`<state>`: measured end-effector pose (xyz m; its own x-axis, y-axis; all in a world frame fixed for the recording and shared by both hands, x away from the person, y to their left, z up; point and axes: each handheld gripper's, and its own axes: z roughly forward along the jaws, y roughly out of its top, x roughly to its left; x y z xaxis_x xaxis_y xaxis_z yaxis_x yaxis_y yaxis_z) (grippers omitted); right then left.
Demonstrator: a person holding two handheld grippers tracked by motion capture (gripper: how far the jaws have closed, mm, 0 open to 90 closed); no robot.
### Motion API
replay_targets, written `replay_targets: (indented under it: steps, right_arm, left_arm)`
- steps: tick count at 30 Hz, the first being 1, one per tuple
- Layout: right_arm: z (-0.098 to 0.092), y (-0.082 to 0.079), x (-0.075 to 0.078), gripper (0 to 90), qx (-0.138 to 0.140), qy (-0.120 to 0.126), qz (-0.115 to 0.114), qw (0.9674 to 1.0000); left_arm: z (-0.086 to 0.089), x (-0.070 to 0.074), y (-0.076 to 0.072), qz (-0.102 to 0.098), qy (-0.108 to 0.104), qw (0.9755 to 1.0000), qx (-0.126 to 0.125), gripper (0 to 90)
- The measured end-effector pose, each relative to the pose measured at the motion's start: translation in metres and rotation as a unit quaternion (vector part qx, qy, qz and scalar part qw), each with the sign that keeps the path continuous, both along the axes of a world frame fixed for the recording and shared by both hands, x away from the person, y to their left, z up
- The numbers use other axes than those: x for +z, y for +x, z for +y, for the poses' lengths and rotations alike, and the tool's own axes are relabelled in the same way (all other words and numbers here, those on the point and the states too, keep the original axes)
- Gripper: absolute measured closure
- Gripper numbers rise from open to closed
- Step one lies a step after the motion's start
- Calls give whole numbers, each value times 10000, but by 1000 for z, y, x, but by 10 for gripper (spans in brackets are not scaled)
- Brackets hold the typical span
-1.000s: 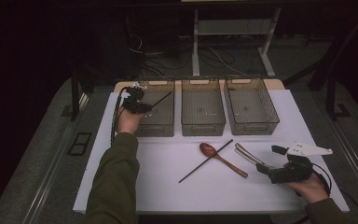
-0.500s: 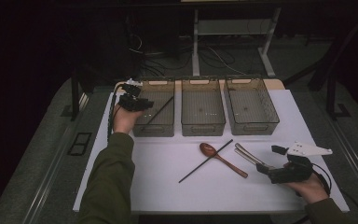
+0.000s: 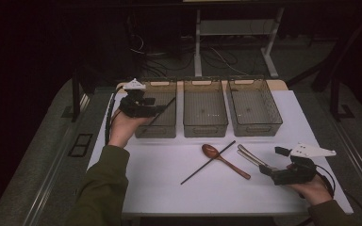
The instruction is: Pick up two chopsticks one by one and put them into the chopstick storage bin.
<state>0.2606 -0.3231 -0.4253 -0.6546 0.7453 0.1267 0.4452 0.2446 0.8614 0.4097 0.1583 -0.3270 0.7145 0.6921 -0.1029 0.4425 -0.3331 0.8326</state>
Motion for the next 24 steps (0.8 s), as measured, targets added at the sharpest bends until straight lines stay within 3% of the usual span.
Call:
replay_targets:
  steps: [8, 12, 18, 24]
  right_arm:
    - [0, 0, 0, 19, 0, -2, 6, 10000]
    - [1, -1, 0, 19, 11, 26, 39, 10000]
    - [4, -2, 5, 19, 124, 158, -146, 9997]
    - [7, -2, 1, 19, 216, 131, -73, 9997]
  left_arm:
    - [-15, -3, -32, -195, -131, 9992, -329, 306]
    - [-20, -13, -45, -225, -176, 9986, -456, 271]
    - [-27, -33, -63, -262, -115, 9977, -611, 243]
    - [-36, -43, -78, -287, -66, 9968, -737, 203]
